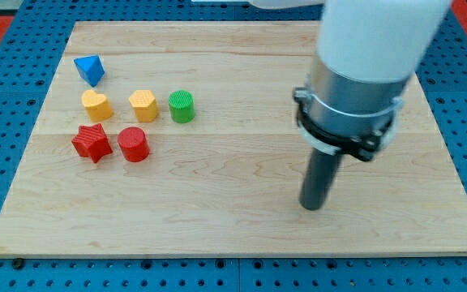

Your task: Move the green circle to the center of the board

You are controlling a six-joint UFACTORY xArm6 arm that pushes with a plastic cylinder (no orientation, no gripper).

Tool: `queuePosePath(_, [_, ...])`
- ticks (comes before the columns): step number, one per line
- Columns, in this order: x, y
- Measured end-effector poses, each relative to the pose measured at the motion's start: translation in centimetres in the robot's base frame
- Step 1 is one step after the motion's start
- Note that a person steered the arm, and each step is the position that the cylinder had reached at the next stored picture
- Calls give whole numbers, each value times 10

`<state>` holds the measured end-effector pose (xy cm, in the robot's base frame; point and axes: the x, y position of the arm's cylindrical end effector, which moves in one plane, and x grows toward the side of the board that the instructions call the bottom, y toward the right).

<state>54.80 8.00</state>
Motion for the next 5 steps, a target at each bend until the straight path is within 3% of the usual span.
queuePosePath(1, [-40,-29])
queuePosePath(3, [-162,-90])
queuePosePath(4, [-182,-128])
queuePosePath(5, [-175,-178])
